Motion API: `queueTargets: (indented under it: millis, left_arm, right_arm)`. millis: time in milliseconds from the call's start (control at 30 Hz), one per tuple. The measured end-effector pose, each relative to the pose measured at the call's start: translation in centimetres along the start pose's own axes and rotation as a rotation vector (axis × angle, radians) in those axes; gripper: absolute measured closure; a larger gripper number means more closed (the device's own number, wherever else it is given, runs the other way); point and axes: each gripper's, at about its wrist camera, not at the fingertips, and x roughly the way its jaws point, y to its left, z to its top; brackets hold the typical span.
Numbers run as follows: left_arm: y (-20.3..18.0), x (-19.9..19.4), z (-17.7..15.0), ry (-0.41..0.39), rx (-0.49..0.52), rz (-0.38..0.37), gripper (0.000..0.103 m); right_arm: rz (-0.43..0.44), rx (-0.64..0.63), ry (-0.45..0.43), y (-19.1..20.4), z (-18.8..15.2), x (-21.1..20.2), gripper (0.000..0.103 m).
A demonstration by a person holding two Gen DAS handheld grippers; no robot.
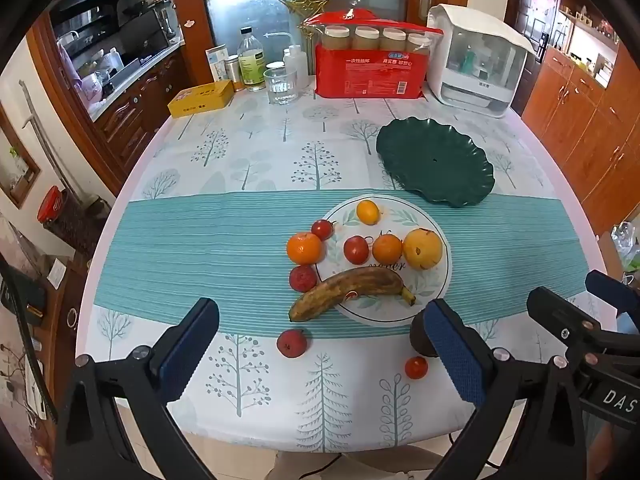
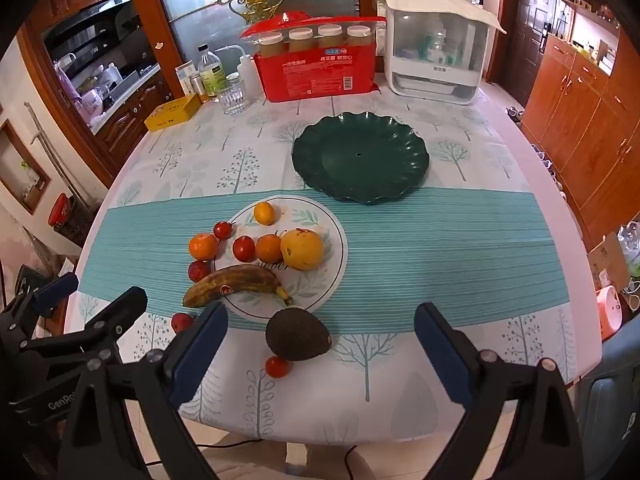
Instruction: Organize fruits
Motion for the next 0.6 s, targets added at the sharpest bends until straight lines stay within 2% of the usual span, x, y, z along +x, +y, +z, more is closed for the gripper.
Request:
queueTargets:
  millis: [600]
  left_arm:
    - [-0.3,1.2,0.3,0.017,0.016,-0.023,0.001]
  right_arm:
    - [-0.019,-0.001,-0.006,0.5,0.3,0.3,0.008]
